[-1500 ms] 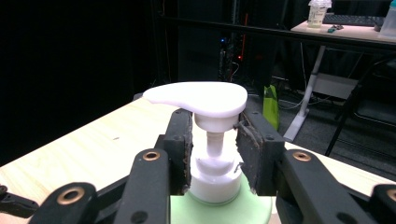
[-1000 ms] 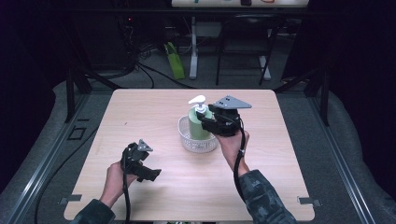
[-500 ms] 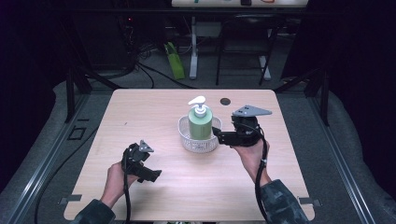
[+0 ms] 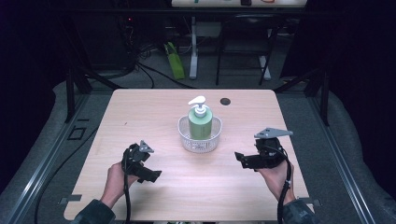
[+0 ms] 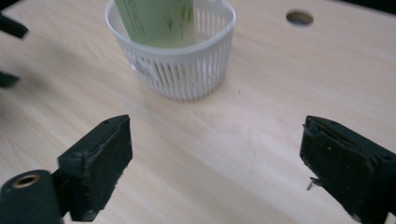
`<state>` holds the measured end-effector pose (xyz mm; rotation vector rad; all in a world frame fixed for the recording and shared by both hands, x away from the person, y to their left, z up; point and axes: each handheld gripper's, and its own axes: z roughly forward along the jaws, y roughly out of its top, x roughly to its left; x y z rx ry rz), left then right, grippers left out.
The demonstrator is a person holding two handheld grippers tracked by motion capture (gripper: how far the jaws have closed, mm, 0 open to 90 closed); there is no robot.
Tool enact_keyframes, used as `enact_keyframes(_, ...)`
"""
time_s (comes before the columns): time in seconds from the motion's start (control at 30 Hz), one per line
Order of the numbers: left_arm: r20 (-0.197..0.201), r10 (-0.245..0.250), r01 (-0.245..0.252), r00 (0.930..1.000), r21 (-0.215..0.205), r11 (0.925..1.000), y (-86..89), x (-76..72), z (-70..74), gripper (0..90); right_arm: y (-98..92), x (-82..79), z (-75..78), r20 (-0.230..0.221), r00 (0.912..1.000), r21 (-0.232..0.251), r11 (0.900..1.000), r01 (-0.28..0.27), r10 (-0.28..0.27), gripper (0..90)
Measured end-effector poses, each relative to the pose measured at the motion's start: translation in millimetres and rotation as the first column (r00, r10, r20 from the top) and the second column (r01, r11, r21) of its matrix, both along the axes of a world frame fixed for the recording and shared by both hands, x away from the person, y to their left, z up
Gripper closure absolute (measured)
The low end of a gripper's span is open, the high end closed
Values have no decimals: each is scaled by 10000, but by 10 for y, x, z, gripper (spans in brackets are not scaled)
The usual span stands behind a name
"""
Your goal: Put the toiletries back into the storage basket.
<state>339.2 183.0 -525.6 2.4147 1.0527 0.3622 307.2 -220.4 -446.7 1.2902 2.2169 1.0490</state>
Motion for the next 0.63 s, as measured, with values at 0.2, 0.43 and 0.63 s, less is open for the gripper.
enact_keyframes(0.2,-61,-14,14,10000,35,10000,-29,14,-27,18,-192,-104,-403,-943,9949,-815,9963,281,-358,22)
enact_keyframes(0.43,-336,-6,-5,9994,-310,9995,-26,26,-37,23,-254,-87,-635,-1786,9836,-1398,9902,19,-271,0)
enact_keyframes(0.63,-258,-188,185,9995,-113,9998,-42,13,-42,70,-269,-49,-771,-2191,9749,-2032,9791,-57,-398,0)
